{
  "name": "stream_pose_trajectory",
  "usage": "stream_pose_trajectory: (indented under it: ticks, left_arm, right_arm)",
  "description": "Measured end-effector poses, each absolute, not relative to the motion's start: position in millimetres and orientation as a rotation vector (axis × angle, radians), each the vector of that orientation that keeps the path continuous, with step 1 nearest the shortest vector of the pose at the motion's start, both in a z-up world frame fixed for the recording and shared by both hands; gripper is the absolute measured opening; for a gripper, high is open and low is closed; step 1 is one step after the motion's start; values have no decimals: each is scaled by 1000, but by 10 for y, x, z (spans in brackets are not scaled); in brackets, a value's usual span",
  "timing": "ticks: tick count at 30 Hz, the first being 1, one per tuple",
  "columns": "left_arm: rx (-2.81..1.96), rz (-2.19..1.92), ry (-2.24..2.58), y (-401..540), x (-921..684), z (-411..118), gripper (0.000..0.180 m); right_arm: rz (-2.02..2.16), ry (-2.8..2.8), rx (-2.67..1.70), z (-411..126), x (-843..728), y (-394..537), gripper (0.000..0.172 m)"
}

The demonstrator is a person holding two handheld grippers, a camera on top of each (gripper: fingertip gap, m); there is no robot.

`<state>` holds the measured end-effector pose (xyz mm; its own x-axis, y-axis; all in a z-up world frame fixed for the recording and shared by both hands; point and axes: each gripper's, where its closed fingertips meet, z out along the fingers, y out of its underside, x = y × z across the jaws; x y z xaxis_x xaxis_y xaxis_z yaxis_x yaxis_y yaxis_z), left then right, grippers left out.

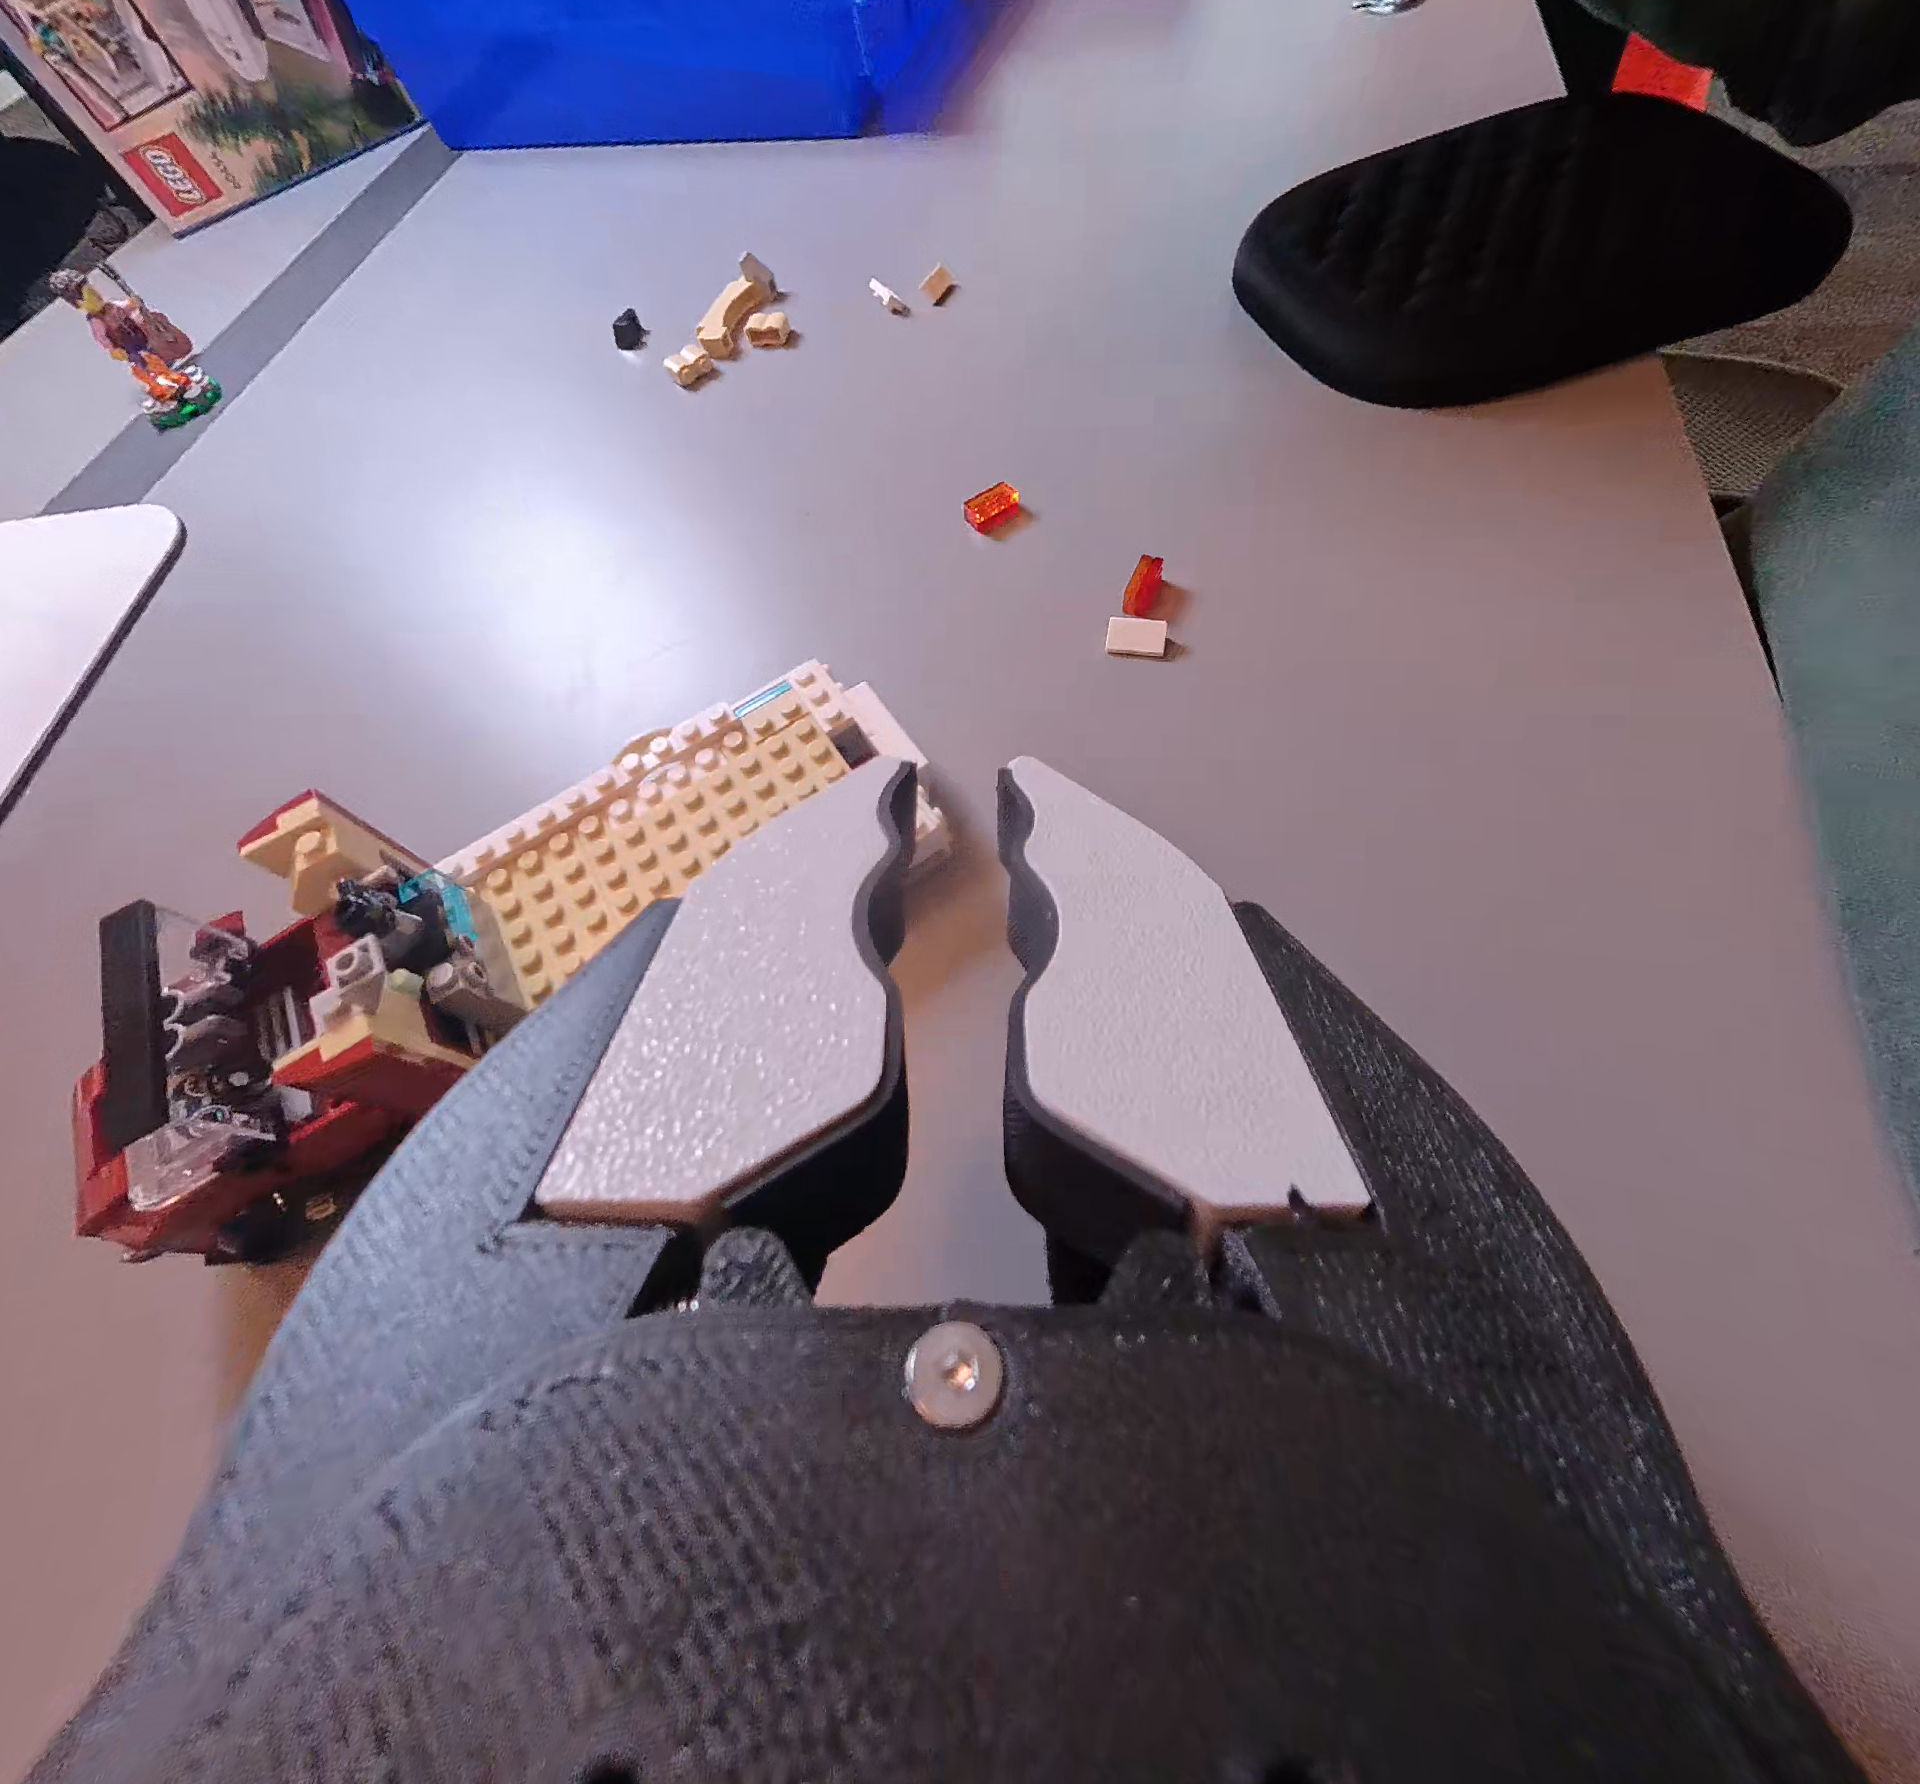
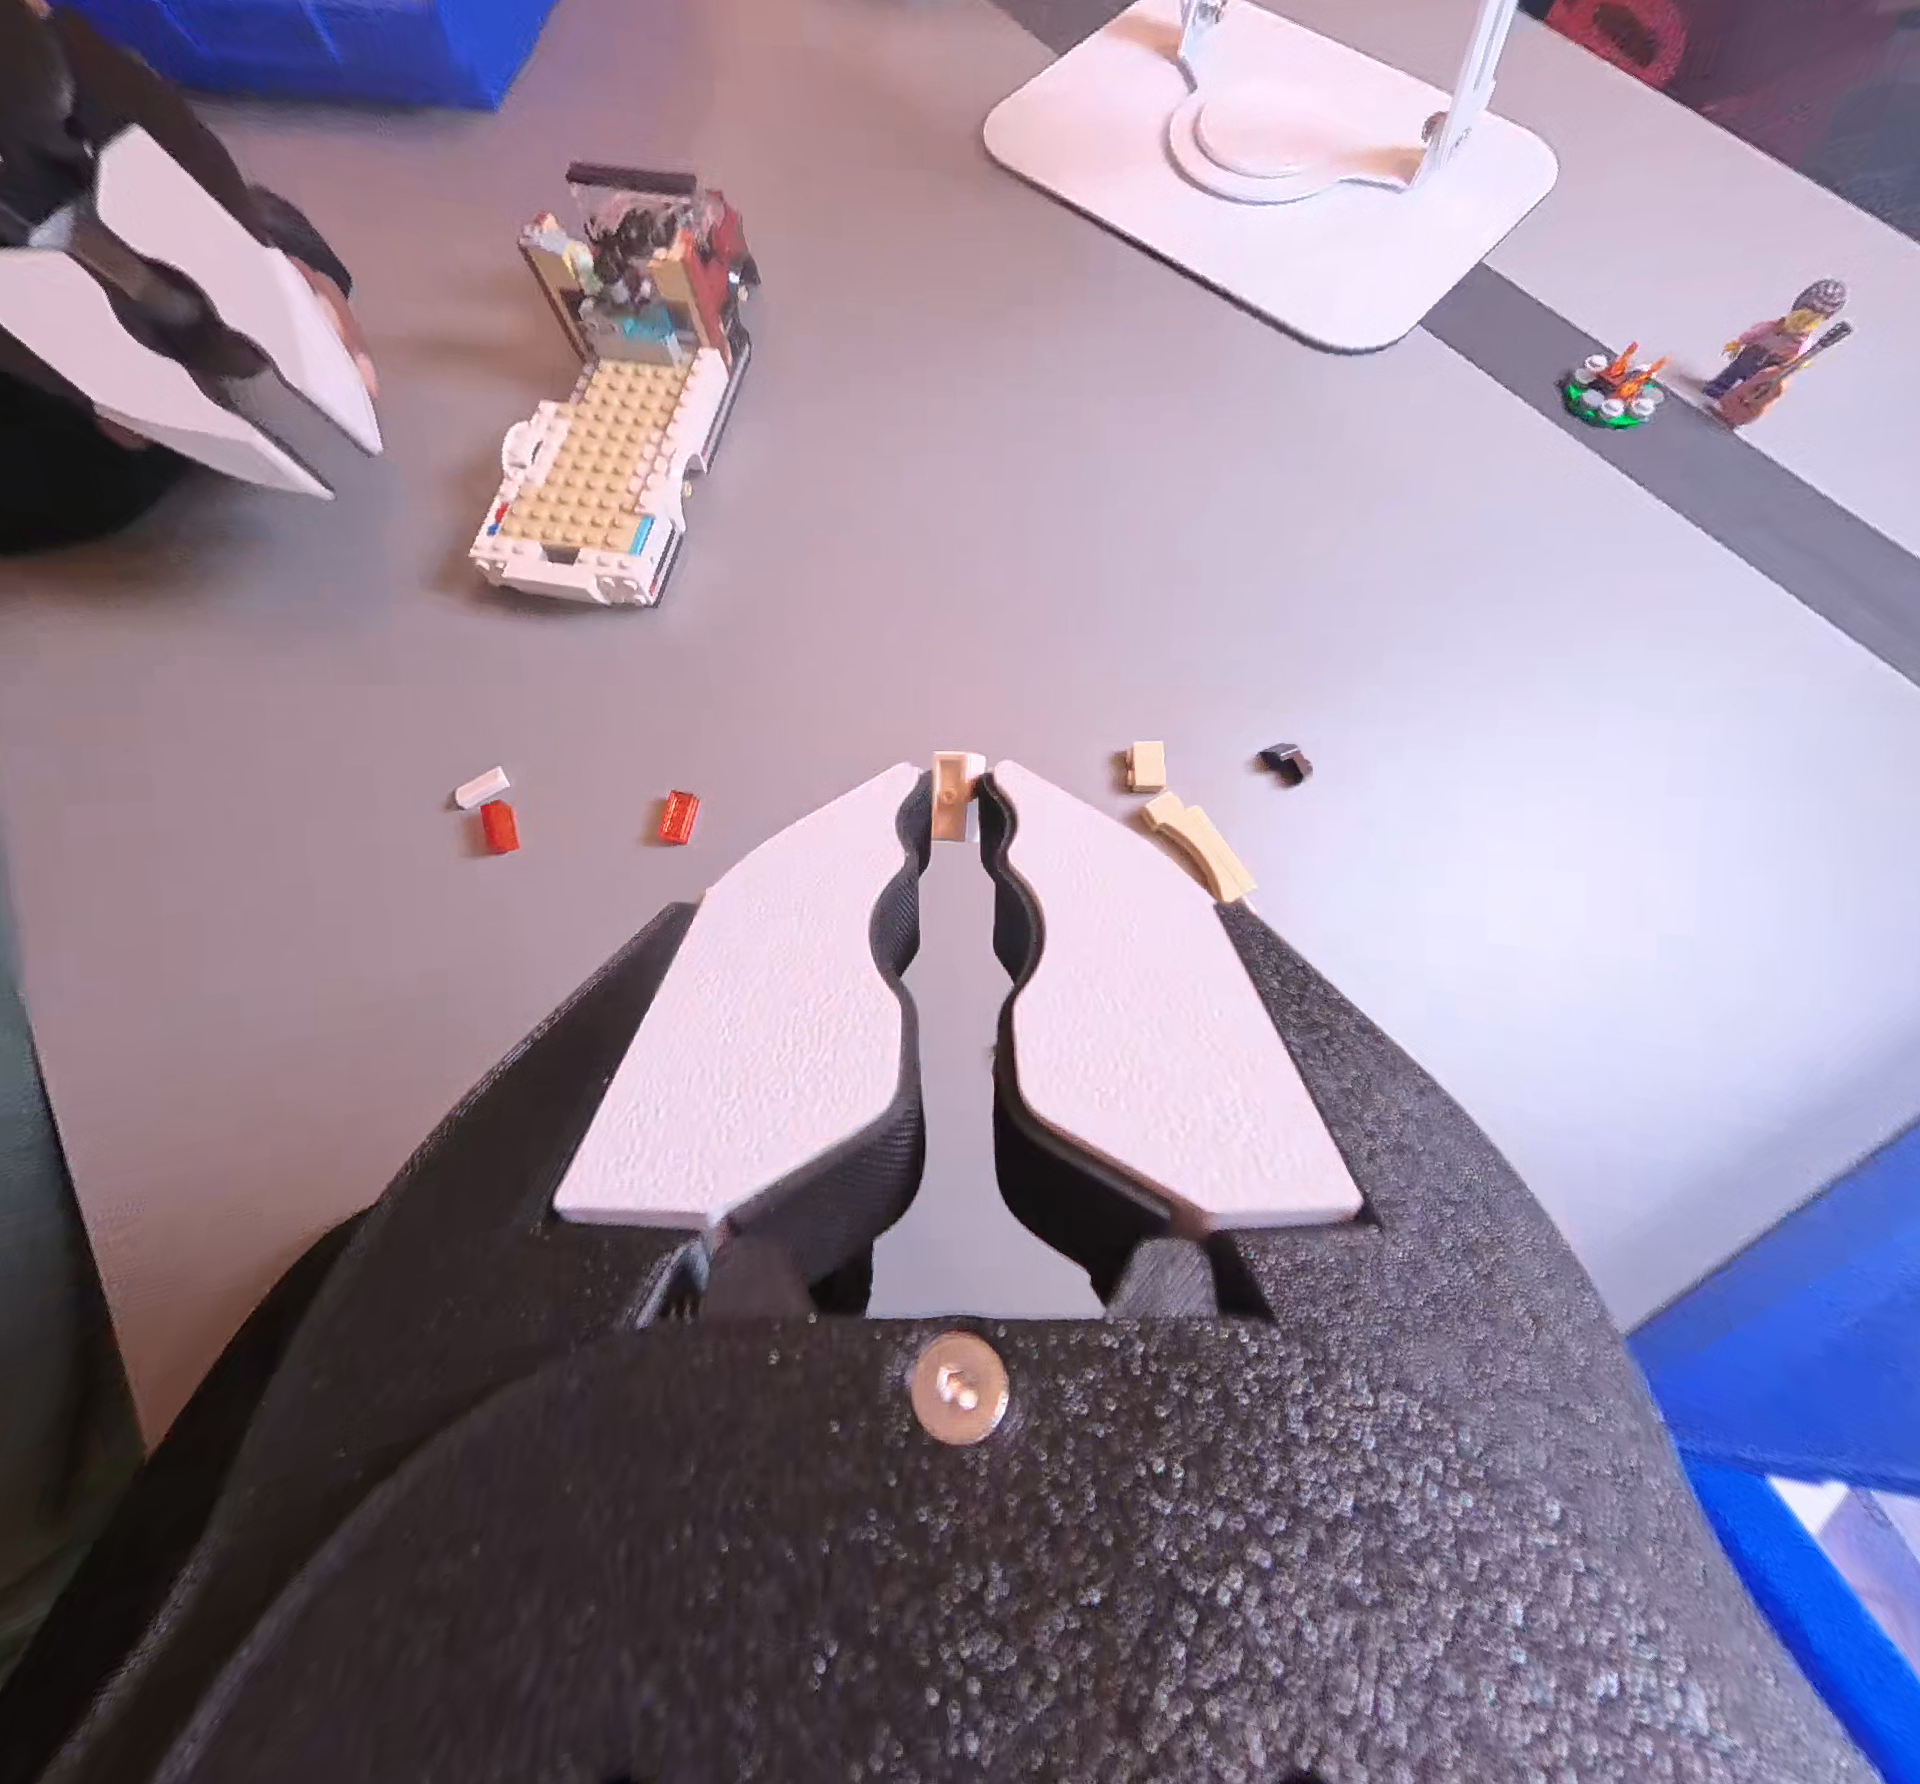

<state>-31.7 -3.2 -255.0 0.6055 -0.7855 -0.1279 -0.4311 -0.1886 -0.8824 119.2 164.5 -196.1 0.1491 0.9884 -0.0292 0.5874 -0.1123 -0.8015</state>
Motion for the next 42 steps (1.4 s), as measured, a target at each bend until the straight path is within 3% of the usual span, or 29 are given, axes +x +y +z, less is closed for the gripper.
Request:
stream_pose_trajectory:
  ticks: [16, 33, 42]
  left_arm:
    - [-1814, -314, 1098, -12, -330, -2713, 15]
    - [-1828, -322, 1094, 5, -349, -2760, 15]
    - [-1837, -301, 1096, 19, -368, -2783, 15]
  right_arm:
    - [755, -1795, -1944, -2891, 638, 1609, 9]
    - [660, -1801, -1955, -3043, 601, 1636, 10]
    - [656, -1722, -1916, -2869, 601, 1703, 28]
